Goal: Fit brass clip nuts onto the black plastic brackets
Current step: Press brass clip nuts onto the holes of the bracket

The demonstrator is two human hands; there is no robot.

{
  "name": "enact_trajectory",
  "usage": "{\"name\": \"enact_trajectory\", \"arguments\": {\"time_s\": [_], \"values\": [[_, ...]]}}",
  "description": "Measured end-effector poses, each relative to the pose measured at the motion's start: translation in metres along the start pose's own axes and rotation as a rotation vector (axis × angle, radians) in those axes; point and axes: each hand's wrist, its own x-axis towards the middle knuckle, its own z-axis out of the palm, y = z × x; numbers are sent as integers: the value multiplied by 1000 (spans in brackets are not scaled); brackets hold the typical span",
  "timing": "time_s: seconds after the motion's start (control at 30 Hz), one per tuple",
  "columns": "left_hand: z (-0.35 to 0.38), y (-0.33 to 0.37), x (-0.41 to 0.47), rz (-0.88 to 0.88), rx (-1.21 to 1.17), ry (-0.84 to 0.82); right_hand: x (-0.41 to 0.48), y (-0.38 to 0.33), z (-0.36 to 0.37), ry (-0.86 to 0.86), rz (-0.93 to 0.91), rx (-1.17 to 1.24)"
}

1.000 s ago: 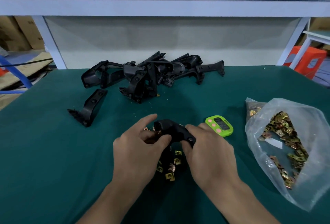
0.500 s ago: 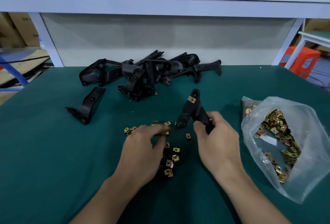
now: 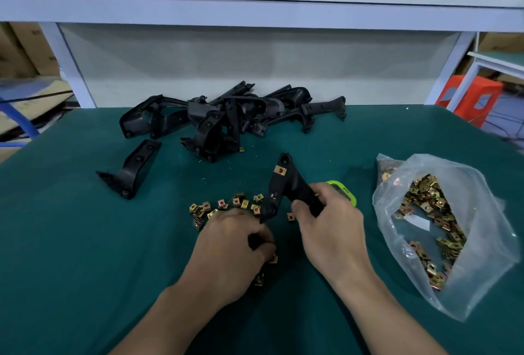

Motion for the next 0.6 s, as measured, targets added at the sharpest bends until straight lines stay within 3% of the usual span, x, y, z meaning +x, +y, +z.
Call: {"name": "enact_trajectory", "arguments": {"time_s": [0.13,0.2,0.43,0.6], "values": [[-4,2,-4,-73,-11,220,2,2,-1,-1,11,8],[-7,2,-3,-87,-143,267,3,3,-1,-8,3,-1],[-15,-6,7,-248,-744,80,3,6,2,-52,-46,15],[-16,-6,10,-302,-1043,114,5,9,1,-56,-59,43]]}}
